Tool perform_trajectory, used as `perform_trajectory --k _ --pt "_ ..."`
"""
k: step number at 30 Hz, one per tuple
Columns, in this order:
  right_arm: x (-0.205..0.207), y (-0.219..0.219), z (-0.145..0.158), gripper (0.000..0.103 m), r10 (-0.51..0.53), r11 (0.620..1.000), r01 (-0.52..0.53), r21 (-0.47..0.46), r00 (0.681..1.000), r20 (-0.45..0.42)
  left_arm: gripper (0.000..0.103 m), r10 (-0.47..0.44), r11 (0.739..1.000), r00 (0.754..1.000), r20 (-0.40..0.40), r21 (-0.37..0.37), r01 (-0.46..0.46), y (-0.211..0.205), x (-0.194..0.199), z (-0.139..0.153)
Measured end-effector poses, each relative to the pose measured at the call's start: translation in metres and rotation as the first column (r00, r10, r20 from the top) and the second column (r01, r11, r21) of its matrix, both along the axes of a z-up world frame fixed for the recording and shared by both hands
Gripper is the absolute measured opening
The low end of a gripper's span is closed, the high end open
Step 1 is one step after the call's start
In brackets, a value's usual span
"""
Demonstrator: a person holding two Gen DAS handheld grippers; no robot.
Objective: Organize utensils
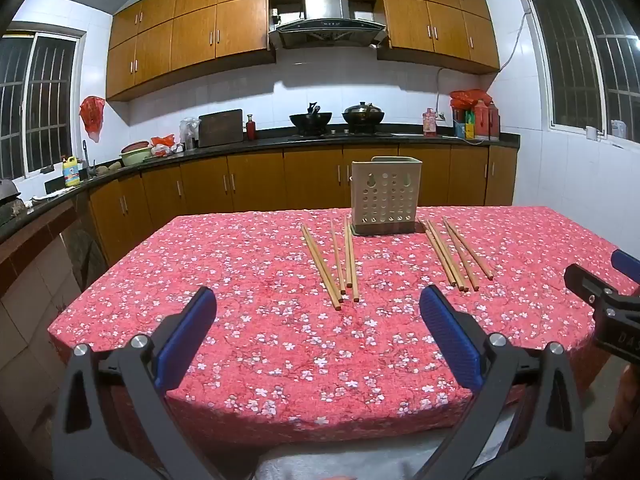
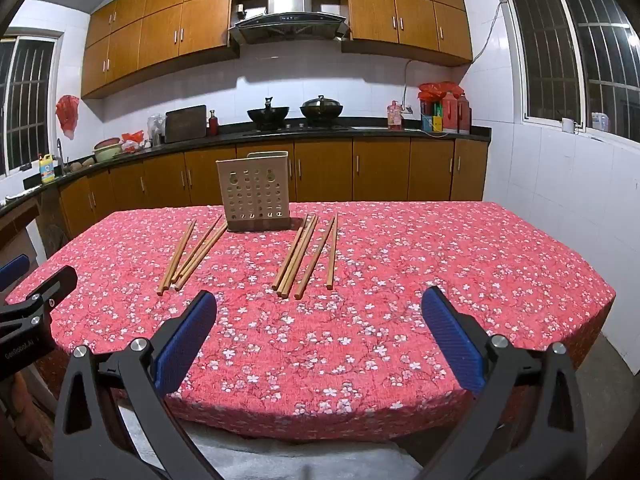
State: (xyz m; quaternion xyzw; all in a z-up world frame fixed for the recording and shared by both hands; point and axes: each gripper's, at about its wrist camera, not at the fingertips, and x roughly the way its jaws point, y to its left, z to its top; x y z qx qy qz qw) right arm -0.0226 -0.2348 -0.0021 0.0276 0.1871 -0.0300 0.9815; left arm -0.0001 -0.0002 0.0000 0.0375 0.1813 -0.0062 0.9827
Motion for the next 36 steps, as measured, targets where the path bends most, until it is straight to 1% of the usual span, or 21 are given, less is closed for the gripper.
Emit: perform_trajectory --k 36 --pt "-0.0004 0.0017 0.0013 0.101 0.0 1.0 0.0 -0.001 1.0 0.001 0.099 -0.009 1.0 1.0 -0.005 -0.007 0.008 0.0002 0.0006 -0.0004"
